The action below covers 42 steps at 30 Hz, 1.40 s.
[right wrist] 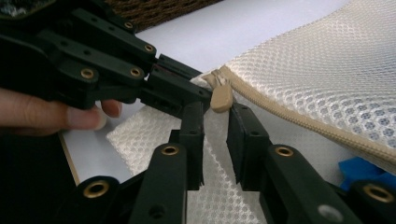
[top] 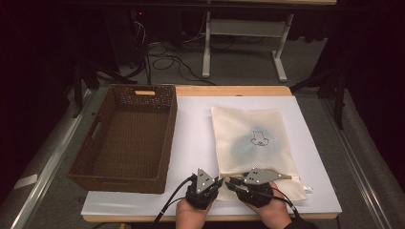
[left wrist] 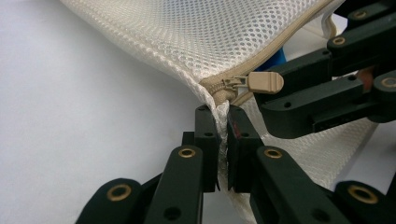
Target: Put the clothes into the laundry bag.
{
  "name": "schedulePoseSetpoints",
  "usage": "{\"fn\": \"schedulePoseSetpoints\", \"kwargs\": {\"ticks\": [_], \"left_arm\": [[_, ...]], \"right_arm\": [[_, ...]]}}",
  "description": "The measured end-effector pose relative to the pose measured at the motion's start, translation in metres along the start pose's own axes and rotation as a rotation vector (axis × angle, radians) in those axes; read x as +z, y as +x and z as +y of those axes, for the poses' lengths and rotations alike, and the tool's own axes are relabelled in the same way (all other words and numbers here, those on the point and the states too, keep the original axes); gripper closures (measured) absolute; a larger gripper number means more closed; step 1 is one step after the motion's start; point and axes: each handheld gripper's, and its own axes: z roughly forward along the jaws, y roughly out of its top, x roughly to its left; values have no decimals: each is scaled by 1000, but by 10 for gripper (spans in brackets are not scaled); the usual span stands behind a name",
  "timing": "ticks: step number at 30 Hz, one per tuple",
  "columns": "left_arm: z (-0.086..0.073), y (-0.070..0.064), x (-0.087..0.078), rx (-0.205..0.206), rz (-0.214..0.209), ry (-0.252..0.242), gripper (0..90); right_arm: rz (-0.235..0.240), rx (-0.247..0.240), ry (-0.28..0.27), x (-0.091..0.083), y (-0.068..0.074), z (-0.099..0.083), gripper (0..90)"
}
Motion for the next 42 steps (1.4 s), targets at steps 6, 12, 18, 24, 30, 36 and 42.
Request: {"fn": "schedulePoseSetpoints", "kwargs": {"ticks": [6, 12, 18, 24, 30, 36, 42], "left_arm": [[-2, -2, 2, 20, 15, 7, 847], [-3, -4, 4, 31, 16, 13, 847], [-3, -4, 4, 22, 11, 10, 846], [-2, -3, 4, 10, -7, 11, 823], [0, 1, 3, -28, -42, -7, 759], [1, 3, 0, -45, -52, -23, 848], [2, 1, -2, -37, -45, -36, 861]], "right_arm": [[13, 36, -18, -1, -3, 0, 739], [23, 69, -29, 0, -4, 2, 785], [12, 81, -22, -1, -6, 2, 877], [3, 56, -21, -2, -4, 4, 882], [8, 44, -29, -3, -4, 4, 883], [2, 42, -35, -5, -4, 5, 884], [0, 62, -42, -7, -6, 5, 886]]}}
